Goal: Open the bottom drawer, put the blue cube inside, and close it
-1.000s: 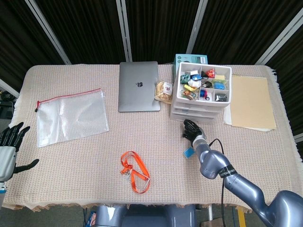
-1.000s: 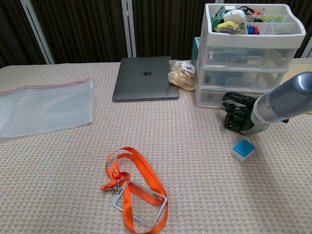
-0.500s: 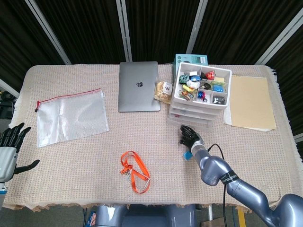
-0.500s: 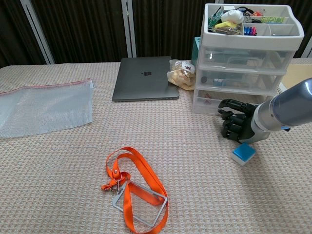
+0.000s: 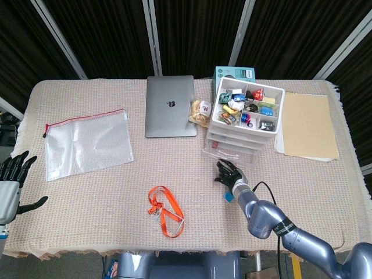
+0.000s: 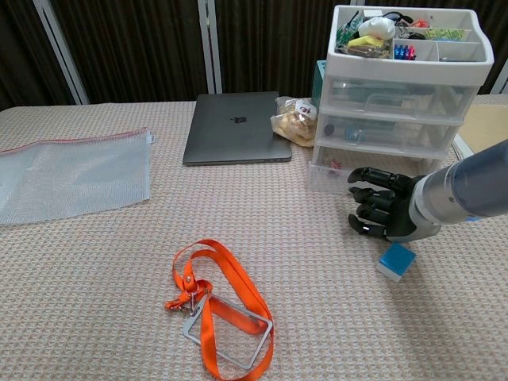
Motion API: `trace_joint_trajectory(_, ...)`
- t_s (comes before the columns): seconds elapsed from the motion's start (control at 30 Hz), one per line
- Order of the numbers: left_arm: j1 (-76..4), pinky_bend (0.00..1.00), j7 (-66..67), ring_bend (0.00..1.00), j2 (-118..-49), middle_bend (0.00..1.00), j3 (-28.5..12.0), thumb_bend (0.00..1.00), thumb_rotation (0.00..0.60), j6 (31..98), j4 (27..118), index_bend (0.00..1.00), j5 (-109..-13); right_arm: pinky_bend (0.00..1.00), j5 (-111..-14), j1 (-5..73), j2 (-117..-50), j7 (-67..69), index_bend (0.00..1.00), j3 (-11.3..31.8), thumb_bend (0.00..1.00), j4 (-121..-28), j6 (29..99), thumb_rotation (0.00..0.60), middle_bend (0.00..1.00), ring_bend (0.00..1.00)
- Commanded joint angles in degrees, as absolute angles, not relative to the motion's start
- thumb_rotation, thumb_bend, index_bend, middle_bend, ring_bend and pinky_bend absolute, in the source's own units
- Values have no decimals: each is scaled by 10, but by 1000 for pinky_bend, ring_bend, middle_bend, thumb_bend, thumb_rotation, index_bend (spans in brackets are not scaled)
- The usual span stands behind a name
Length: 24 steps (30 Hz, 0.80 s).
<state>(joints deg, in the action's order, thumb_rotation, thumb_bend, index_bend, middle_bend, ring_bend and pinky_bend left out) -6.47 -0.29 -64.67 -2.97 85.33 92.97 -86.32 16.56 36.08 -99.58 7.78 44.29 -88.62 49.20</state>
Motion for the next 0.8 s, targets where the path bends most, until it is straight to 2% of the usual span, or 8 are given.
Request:
trace_joint_trajectory(0.03,-65,0,-1,0,-647,0,-30,172,600,854,929,92,-865,652,154,348,-978,73,170,432,361,-919,486,600,862,854)
trace_joint_trajectory(0.3,-62,0,0,0,-648,0,-29,172,600,861,929,97,-869,652,135,326,-949,83,161,420,361,-996,509,600,862,852)
trace_joint_trajectory(0.43,-61,0,2,0,-650,0,-29,172,600,865,927,99,-870,652,96,319,-931,75,163,409,361,-1043,532,600,862,852)
trace_joint_trajectory(0.67,-60,0,5,0,-652,0,-29,175,600,869,926,100,-873,652,15,330,-889,8,163,368,361,-1083,598,600,862,852)
trace_joint_trajectory(0.8,-60,0,8,0,-653,0,-29,172,600,868,926,100,-871,651,-32,346,-864,-59,163,327,360,-1082,639,600,862,852)
